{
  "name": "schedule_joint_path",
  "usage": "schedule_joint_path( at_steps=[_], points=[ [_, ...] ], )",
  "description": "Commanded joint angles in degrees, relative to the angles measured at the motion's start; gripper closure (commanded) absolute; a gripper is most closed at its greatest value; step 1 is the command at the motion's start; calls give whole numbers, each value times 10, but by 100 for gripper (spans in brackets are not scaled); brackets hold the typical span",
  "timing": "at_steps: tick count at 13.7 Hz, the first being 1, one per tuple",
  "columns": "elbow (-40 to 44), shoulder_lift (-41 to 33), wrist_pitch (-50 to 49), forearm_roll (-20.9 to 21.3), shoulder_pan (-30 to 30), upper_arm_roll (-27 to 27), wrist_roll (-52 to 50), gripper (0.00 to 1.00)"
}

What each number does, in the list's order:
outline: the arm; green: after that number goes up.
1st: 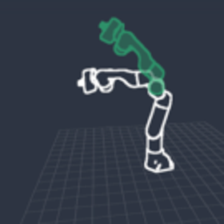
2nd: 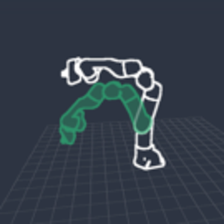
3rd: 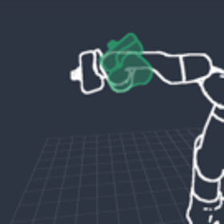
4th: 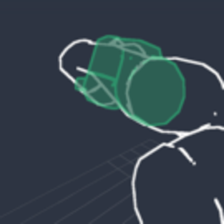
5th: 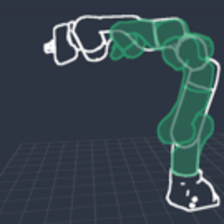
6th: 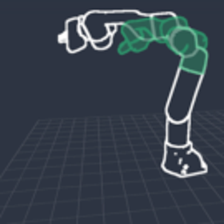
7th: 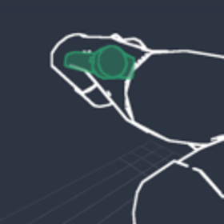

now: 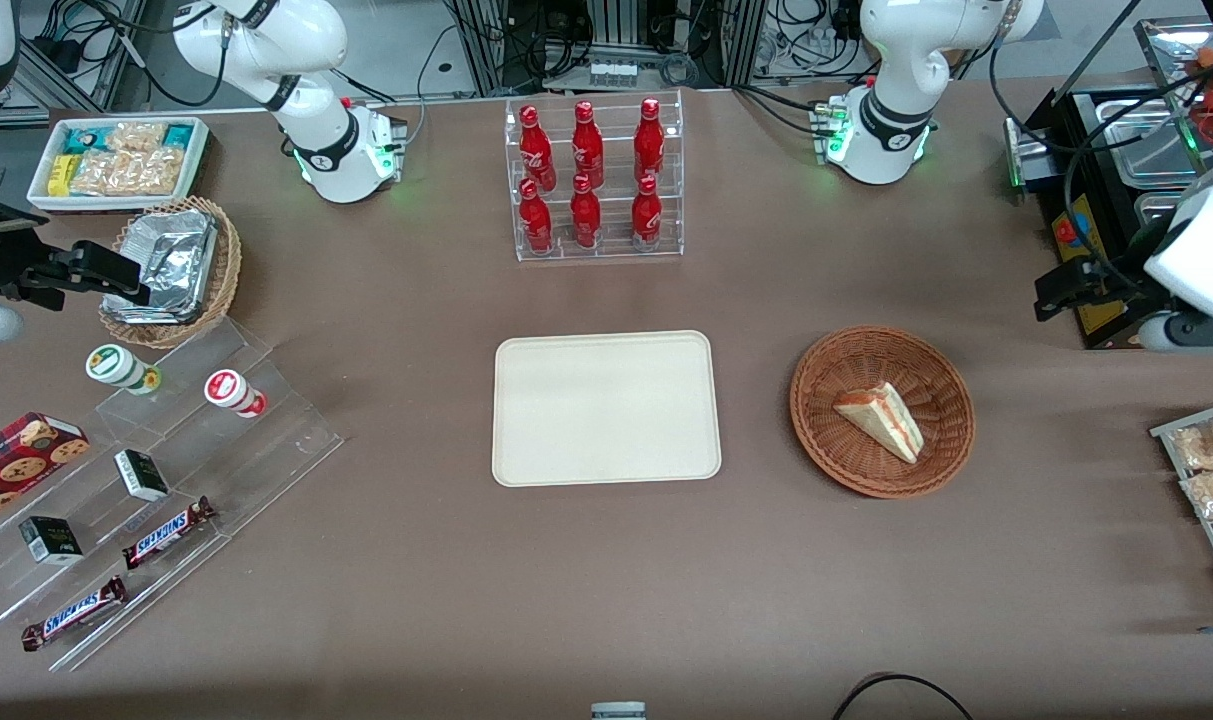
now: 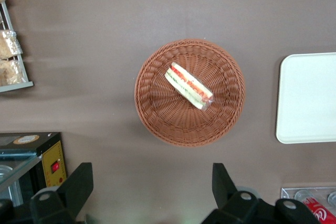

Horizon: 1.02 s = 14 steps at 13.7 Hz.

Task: Place sandwich from basket to tray
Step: 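Lower the left gripper over the wrapped sandwich in the wicker basket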

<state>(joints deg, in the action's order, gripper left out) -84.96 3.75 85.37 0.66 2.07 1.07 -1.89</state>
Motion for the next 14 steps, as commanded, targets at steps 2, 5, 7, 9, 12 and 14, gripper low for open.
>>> schedule_joint_path(
  at_steps=[2, 5, 7, 9, 12, 14],
  points=[
    [-24, -24, 0, 6, -1, 1, 3, 0],
    [-69, -6, 68, 9, 0, 1, -10, 0],
    [-149, -13, 164, 11, 1, 1, -61, 0],
    [-204, -14, 238, 10, 3, 2, -123, 0],
    [-287, -8, 345, 3, 6, 4, -278, 0],
    [-353, -7, 447, 2, 24, 9, -380, 0]
  ],
)
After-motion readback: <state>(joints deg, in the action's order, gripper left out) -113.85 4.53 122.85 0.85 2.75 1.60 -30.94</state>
